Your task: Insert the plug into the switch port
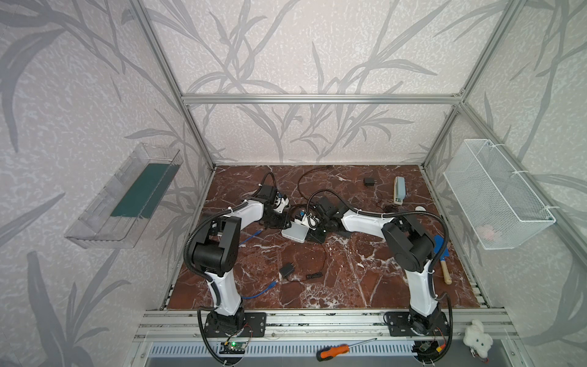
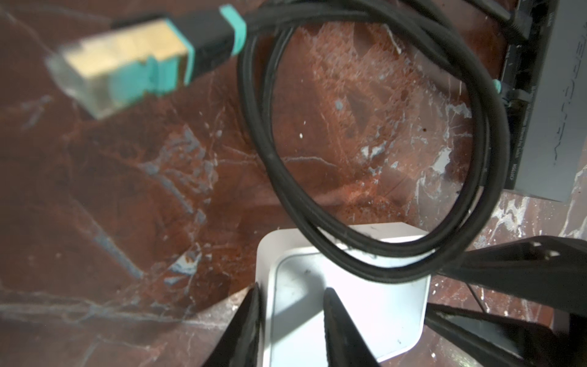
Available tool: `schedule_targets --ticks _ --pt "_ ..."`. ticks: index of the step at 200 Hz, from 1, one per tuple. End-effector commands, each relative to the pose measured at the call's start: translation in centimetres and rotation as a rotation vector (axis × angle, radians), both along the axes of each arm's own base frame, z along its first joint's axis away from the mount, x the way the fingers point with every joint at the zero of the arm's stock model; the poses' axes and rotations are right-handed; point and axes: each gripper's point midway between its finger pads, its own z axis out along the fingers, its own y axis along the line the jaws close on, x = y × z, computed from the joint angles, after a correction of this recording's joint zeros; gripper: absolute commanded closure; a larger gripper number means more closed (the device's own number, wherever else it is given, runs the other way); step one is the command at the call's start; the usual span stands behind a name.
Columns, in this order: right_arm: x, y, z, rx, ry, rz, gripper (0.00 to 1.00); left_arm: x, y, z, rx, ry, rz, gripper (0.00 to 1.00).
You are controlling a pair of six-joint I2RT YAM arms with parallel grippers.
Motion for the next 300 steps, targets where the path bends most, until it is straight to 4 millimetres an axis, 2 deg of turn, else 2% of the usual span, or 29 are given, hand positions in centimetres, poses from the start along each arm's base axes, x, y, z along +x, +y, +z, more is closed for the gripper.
schedule_targets --ticks 1,26,46,81,117,164,189,220,254,300 --pt "1.6 1.6 6.5 0.172 -0.146 0.014 0.62 -3.8 0.1 -1.9 0.04 0.173 0.014 0.65" --pt "1.3 -0.8 5.7 0.137 -0.124 -0.018 0.6 -3.3 0.3 -1.7 0.05 0.158 0.036 0.63" --pt "0.8 -1.8 4.6 0.091 -0.093 0.005 0.6 -3.1 0.4 -1.8 0.056 0.156 0.045 0.63" --pt "-0.3 -2.4 2.4 0.026 -0.047 0.069 0.61 -3.0 0.5 -1.7 0.065 0.152 0.052 0.63" --pt "0.1 -3.0 0.5 -0.033 -0.056 0.079 0.61 -2.9 0.5 -1.6 0.062 0.151 0.053 0.63" --pt "0.7 -2.5 -0.9 -0.075 -0.08 0.101 0.64 -2.9 0.3 -1.5 0.053 0.154 0.05 0.63" --pt "0.9 -2.3 -1.4 -0.087 -0.092 0.106 0.7 -3.1 0.3 -1.5 0.05 0.161 0.05 0.64" --pt "0.8 -1.9 -1.7 -0.088 -0.099 0.122 0.82 -3.1 0.2 -1.4 0.046 0.157 0.049 0.64" --pt "0.7 -0.9 -0.9 -0.058 -0.12 0.15 0.91 -3.6 -0.7 -1.1 0.018 0.166 0.018 0.66" --pt "1.4 2.4 1.2 0.013 -0.158 0.177 0.93 -4.9 -2.9 -0.8 -0.042 0.198 -0.051 0.67"
